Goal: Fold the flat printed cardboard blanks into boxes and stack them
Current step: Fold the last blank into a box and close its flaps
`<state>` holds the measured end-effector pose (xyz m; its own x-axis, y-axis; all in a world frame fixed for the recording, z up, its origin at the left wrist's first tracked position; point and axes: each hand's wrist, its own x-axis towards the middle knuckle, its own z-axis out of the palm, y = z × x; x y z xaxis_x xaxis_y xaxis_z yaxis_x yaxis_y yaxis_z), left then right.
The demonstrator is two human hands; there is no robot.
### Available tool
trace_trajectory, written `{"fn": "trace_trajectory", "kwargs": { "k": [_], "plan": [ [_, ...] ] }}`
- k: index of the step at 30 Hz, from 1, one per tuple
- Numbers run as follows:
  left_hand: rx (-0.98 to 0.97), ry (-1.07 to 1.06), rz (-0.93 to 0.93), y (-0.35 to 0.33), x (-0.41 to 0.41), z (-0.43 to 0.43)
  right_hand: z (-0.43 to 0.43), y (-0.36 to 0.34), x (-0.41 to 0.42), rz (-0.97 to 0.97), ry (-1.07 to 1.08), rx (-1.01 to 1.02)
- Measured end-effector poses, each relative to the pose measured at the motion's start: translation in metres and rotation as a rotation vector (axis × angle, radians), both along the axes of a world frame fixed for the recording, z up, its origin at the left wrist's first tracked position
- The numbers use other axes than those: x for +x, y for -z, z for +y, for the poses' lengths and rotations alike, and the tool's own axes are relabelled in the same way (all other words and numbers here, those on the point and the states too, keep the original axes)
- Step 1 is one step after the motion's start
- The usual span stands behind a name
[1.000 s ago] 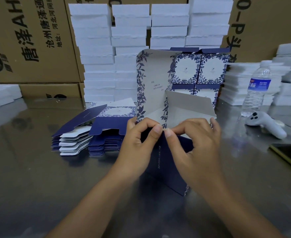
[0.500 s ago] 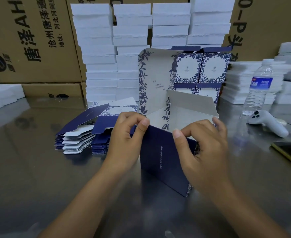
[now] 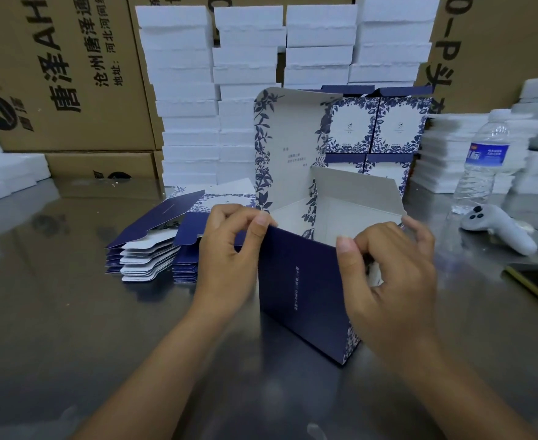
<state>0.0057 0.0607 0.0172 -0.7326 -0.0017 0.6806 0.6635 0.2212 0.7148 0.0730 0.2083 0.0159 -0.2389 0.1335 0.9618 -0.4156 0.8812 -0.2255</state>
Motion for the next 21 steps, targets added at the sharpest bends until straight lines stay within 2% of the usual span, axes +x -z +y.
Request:
{"fn": "trace_trajectory", "kwargs": {
  "k": [4,9,17,21],
  "plan": [
    [-0.079,-0.066,0.115,0.002,-0.002,-0.001,0.0,0.0,0.002,0.07,-0.024,0.024],
    [-0.083,-0.029,0.096,0.002,-0.004,0.0,0.004,-0.003,0.001,0.131,0.016,0.087],
    [0.14,0.18,-0.097,-0.003,0.007,0.005,0.004,-0.006,0.003,0.132,-0.073,0.143],
    [0.277,0.2,-0.207,-0.005,0.006,0.003,0.014,-0.012,0.001,0.175,-0.076,-0.05]
  ]
}}
